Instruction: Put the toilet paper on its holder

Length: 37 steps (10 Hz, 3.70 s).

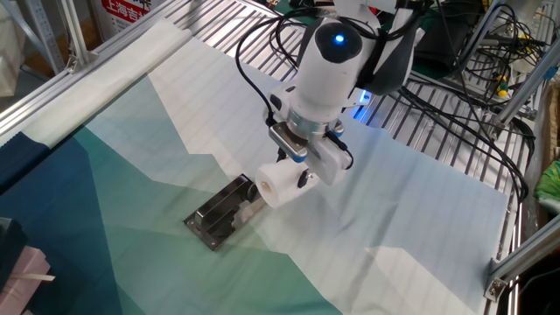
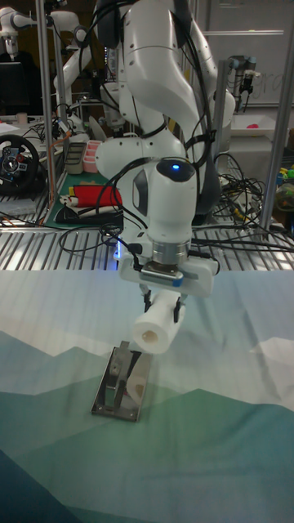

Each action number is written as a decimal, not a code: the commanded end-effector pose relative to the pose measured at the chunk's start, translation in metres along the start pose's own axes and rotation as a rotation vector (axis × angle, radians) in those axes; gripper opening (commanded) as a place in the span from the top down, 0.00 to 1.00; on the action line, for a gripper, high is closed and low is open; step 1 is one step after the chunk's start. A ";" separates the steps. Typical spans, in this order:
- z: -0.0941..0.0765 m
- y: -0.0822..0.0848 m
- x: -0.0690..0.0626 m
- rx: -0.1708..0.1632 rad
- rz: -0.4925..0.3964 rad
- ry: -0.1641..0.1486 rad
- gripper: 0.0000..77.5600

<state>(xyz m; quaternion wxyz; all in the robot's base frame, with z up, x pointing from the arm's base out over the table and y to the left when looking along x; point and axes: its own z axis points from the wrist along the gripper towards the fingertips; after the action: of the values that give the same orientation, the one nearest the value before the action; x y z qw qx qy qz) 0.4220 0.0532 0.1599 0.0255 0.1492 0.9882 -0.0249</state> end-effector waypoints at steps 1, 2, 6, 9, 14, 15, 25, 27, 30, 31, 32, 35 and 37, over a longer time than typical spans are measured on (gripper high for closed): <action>0.001 -0.005 -0.001 0.000 -0.010 -0.006 0.98; 0.000 -0.009 -0.002 0.002 -0.017 -0.007 0.98; -0.001 -0.016 -0.003 0.006 -0.034 -0.007 0.98; -0.001 -0.022 -0.004 0.006 -0.051 -0.009 0.98; 0.000 -0.025 -0.005 0.006 -0.056 -0.010 0.98; 0.000 -0.025 -0.005 0.005 -0.064 -0.013 0.98; 0.004 -0.028 -0.008 0.012 -0.093 -0.022 0.98; 0.005 -0.028 -0.008 0.001 -0.082 -0.017 0.98; 0.005 -0.028 -0.008 -0.012 -0.065 -0.009 0.98; 0.005 -0.028 -0.008 -0.022 -0.032 -0.004 0.98; 0.005 -0.028 -0.008 -0.016 0.016 0.000 0.98; 0.005 -0.028 -0.008 -0.012 0.119 0.017 0.98; 0.004 -0.030 -0.006 -0.006 0.114 0.016 0.98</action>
<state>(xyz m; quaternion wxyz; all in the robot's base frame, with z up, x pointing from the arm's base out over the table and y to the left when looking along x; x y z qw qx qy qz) 0.4205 0.0239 0.1556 0.0202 0.2058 0.9782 -0.0192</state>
